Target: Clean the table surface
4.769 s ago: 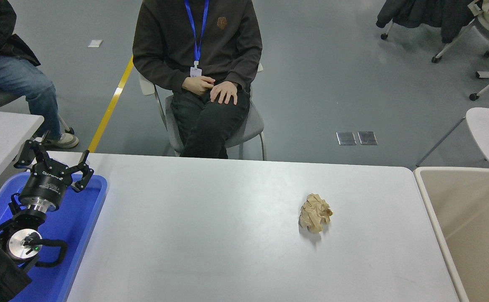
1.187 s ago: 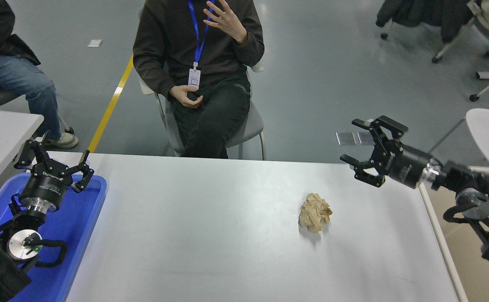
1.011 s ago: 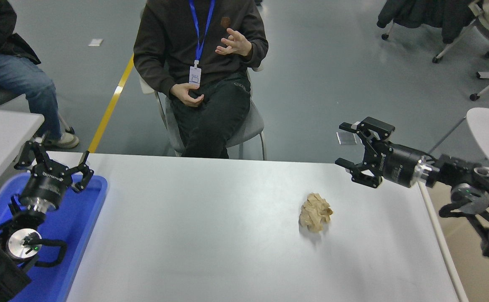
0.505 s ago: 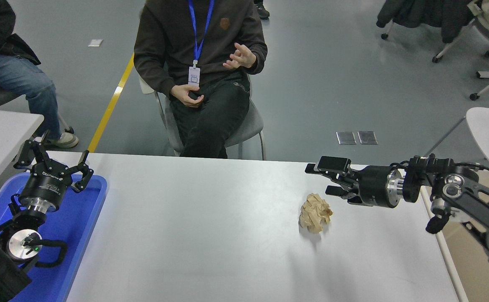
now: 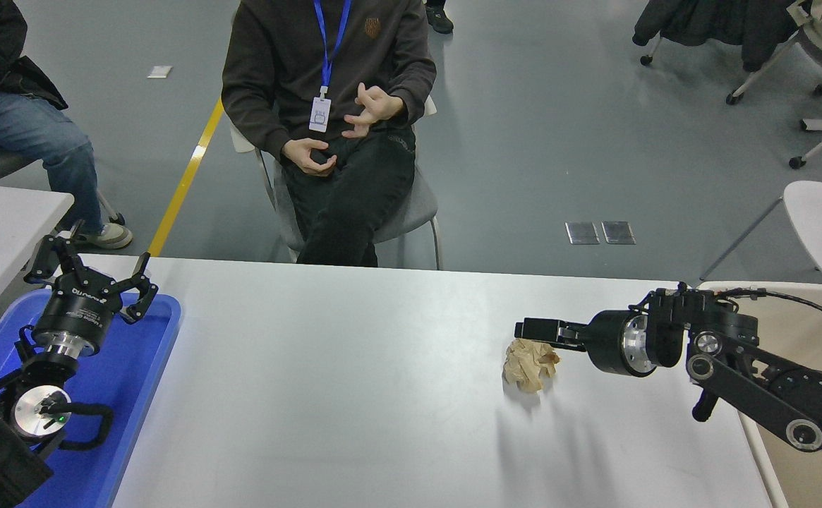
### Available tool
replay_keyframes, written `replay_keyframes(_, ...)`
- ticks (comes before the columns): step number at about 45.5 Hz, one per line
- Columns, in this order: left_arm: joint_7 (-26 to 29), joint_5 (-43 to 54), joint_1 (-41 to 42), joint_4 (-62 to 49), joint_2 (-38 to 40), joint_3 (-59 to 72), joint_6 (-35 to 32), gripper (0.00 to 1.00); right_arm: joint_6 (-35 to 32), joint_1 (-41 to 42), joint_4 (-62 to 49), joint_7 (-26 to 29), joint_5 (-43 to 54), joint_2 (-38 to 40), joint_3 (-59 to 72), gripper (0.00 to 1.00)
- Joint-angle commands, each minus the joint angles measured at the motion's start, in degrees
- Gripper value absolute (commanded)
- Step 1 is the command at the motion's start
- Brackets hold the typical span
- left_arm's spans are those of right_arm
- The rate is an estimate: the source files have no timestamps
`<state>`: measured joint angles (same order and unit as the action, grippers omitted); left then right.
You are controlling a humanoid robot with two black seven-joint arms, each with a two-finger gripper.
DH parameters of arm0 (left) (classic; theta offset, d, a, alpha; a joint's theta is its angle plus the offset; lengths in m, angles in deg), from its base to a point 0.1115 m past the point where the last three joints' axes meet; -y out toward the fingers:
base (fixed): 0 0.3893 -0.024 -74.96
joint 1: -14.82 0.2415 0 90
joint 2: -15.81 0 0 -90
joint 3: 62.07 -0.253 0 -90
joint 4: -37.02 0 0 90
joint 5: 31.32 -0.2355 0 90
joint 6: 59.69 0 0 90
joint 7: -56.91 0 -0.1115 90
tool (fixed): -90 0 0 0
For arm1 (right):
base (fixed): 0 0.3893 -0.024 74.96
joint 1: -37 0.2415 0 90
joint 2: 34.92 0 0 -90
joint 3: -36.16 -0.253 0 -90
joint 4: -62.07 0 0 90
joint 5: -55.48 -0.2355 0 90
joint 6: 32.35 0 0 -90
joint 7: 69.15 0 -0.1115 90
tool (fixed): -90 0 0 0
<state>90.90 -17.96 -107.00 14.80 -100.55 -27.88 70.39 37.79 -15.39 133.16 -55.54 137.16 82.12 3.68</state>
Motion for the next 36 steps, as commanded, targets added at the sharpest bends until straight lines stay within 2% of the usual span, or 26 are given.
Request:
replay_keyframes(1,0.03,0.0,0.0,-0.01,0.0,0.0,0.0,1.0,3.52,1.24,-5.0,2.82,1.9,-4.1,3.56,0.99)
replay_keyframes(11,-0.06,0.0,0.0,-0.01,0.0,0.0,0.0,1.0,3.69,1.77,-8.52,3.0,1.64,-7.61,3.56,0.99)
replay_keyframes(19,-0.06,0.0,0.0,-0.01,0.0,0.0,0.0,1.0,4.48,2.03,-10.45,5.45,1.99,-8.14,4.79,0.99)
replay_keyframes(27,-0.06,0.0,0.0,-0.01,0.0,0.0,0.0,1.0,8.88,3.88,-14.67,6.6,1.91,-10.6,9.63,0.99)
replay_keyframes(36,-0.06,0.0,0.0,-0.01,0.0,0.0,0.0,1.0,10.02,4.14,-16.08,6.6,1.9,-11.75,9.89,0.99)
